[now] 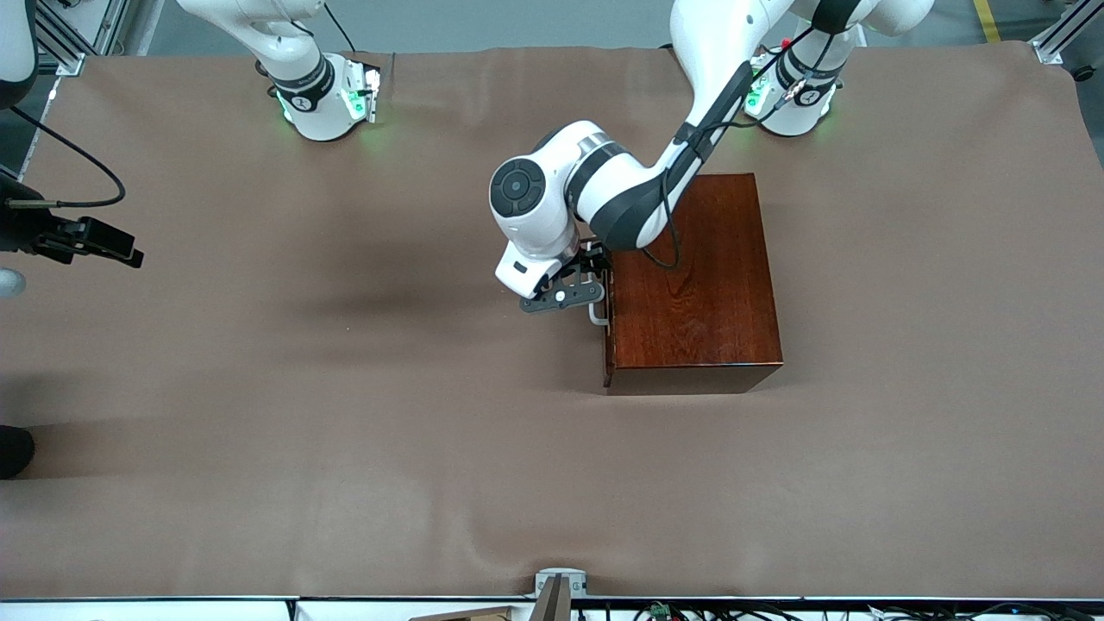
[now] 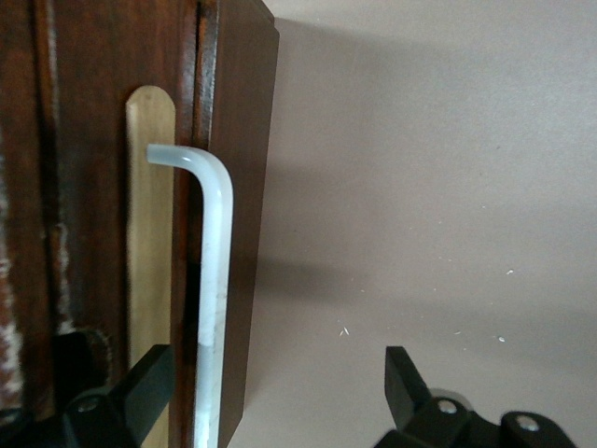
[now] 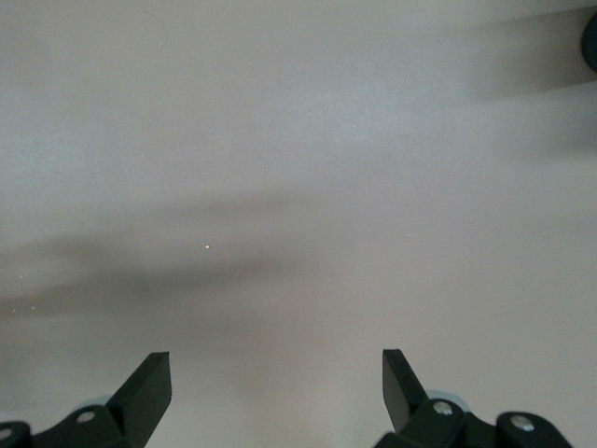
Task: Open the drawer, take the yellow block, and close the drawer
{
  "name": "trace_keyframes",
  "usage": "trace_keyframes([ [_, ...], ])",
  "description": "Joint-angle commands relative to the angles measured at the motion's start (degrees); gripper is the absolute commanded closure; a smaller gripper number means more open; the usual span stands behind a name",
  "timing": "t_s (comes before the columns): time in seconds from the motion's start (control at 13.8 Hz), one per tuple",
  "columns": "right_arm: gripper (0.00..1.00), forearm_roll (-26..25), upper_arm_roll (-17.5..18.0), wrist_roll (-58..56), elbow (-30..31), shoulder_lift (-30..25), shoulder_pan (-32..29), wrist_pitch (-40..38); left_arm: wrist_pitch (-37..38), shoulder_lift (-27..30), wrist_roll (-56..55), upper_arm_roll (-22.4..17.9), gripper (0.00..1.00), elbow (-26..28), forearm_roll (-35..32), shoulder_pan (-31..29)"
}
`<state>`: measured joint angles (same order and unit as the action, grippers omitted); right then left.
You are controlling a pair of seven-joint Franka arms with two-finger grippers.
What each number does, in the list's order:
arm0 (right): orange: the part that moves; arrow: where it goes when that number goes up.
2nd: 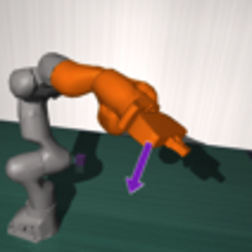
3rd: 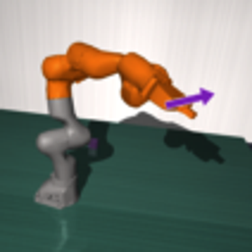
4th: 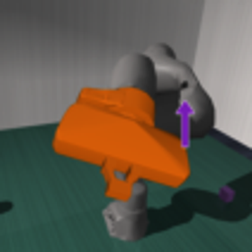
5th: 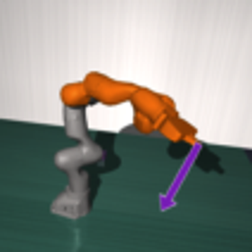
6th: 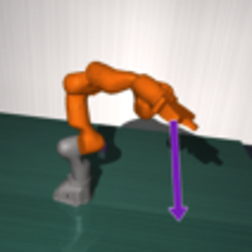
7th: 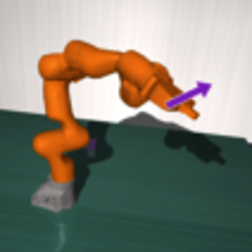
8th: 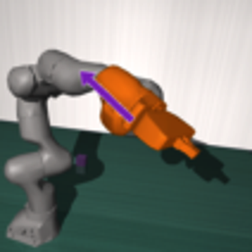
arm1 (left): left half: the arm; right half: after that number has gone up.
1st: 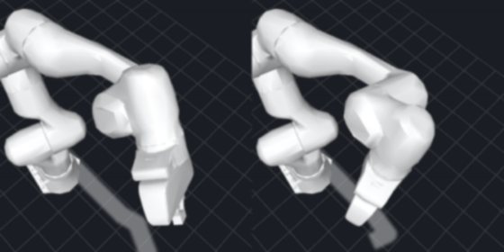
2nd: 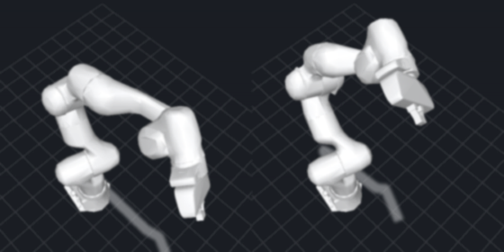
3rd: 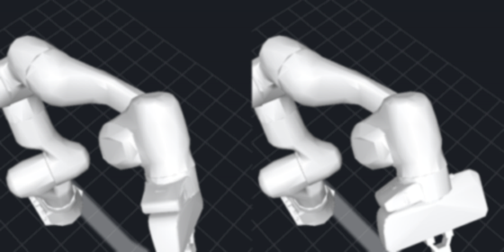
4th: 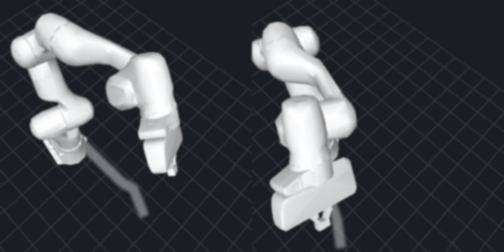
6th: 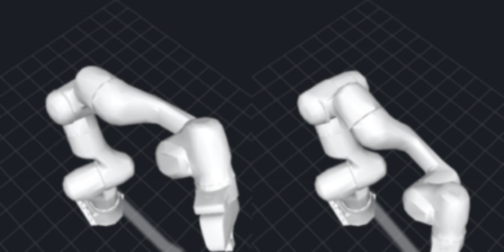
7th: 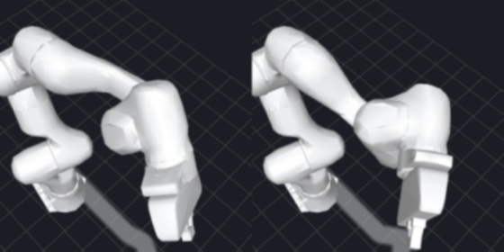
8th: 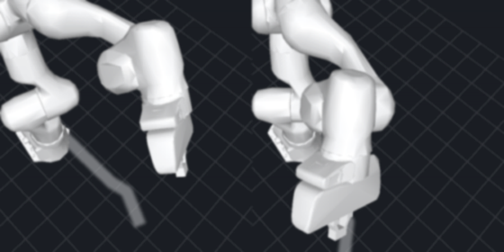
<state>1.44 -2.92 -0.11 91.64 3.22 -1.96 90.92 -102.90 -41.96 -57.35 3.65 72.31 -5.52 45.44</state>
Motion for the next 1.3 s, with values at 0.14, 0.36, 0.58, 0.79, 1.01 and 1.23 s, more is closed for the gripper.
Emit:
trace_keyframes([
  [0.14, 0.0, -0.03, 0.46, -0.33, -0.23, -0.32, -0.59, -0.39, -0.37, -1.9, -0.66, 0.13, 0.0, -1.82, -1.42, 0.17],
  [0.36, 0.0, -0.03, 0.46, -0.33, -0.23, -0.32, -0.59, -0.39, -0.89, -2.78, -0.83, 0.13, 0.0, -1.82, -1.42, 0.26],
  [0.58, 0.0, -0.03, 0.46, -0.33, -0.23, -0.32, -0.59, -0.39, -1.34, -3.31, -0.83, 0.13, 0.0, -1.82, -1.34, 0.26],
  [0.79, 0.0, -0.03, 0.46, -0.33, -0.23, -0.32, -0.59, -0.39, -2.64, -3.92, -1.01, 0.13, 0.0, -1.73, -1.34, 0.61],
  [1.01, 0.0, -0.03, 0.46, -0.33, -0.23, -0.32, -0.59, -0.39, -7.29, -3.75, -4.69, 0.31, 0.0, -1.9, -1.16, 0.96],
  [1.23, 0.0, -0.03, 0.46, -0.33, -0.23, -0.32, -0.59, -0.39, -12.75, -3.75, -5.14, 0.4, 0.0, -1.9, -1.25, 1.75],
])
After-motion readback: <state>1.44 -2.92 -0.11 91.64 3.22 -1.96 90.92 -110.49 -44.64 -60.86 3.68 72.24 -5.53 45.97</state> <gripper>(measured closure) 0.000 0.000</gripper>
